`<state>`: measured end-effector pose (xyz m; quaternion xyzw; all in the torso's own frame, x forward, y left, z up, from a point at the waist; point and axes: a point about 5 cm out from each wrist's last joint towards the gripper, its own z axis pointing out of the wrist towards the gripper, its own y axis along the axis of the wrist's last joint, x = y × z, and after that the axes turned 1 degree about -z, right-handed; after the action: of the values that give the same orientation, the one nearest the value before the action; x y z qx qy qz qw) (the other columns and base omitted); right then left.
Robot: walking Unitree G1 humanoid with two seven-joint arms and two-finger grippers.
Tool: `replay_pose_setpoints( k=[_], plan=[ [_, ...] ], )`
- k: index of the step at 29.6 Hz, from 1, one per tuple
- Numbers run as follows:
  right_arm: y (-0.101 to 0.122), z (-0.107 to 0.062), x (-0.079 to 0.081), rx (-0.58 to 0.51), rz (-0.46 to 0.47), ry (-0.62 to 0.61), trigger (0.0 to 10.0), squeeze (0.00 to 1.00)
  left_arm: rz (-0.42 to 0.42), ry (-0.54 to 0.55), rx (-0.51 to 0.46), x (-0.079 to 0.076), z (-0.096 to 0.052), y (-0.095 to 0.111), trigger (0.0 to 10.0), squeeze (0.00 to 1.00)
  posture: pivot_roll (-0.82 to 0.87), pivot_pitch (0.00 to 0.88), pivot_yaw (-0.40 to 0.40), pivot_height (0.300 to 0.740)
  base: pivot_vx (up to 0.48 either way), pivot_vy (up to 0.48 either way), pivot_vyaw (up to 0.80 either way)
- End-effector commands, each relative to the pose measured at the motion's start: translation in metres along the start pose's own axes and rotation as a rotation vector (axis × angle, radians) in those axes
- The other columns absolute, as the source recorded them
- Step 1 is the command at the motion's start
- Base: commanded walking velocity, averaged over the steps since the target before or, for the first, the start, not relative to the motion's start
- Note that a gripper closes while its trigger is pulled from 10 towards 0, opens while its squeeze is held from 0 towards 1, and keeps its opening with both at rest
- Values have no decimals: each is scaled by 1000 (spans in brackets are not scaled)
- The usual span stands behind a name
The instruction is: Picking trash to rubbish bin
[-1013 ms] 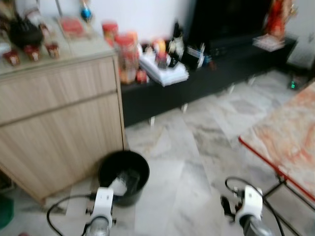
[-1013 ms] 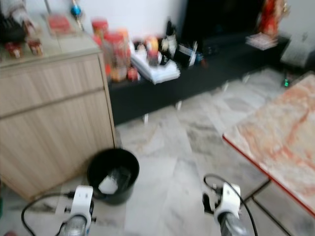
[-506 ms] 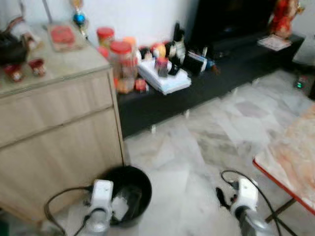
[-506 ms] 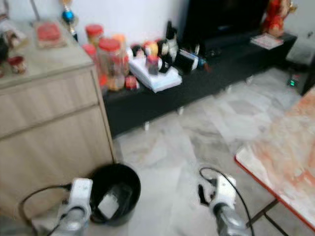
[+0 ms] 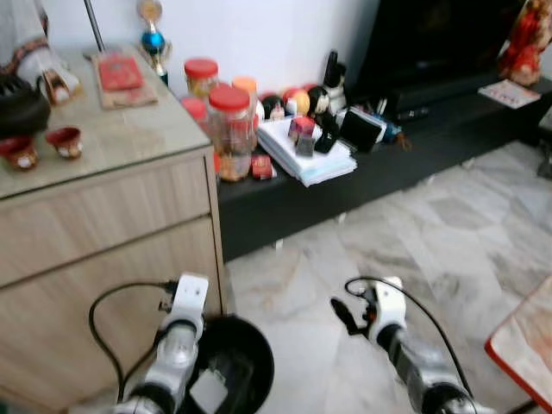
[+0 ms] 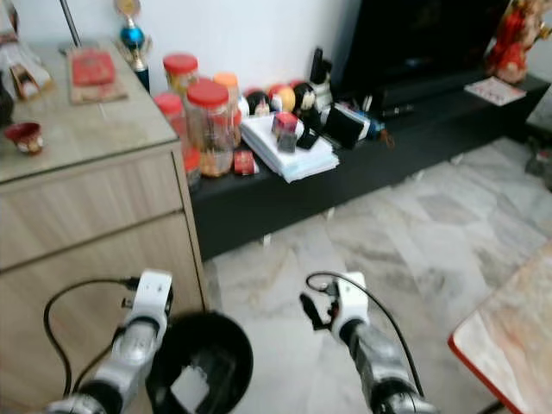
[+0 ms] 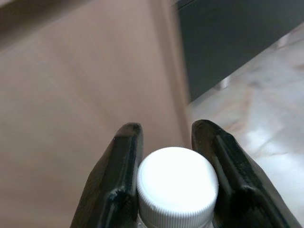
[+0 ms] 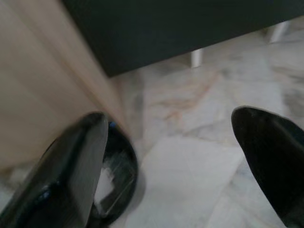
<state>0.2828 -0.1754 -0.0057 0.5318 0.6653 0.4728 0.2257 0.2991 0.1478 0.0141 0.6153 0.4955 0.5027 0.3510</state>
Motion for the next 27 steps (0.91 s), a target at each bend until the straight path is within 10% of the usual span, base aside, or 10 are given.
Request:
replay_pose_setpoints(
  k=[1,14,22,24,25,27],
  plan=[
    [9,3,4,-12,-39,70,10000,0,10,-4,-17,1,2,3,10000,0,2,46,-95,740,0,0,0],
    [43,12,46,-71,-119,544,10000,0,22,-34,-99,4,14,29,10000,0,-15,70,-103,740,0,0,0],
    [49,11,48,-82,-133,580,10000,0,33,-34,-153,7,21,46,10000,0,-26,75,-112,740,0,0,0],
    [50,9,48,-81,-131,584,10000,0,42,-44,-162,5,22,49,10000,494,-29,77,-113,740,0,0,0],
    [50,9,47,-83,-130,584,10000,0,46,-55,-168,4,22,50,10000,1000,-29,77,-113,740,0,0,0],
    [50,9,47,-83,-128,582,10000,0,48,-54,-170,3,22,51,10000,1000,-29,77,-113,740,0,0,0]
  ],
)
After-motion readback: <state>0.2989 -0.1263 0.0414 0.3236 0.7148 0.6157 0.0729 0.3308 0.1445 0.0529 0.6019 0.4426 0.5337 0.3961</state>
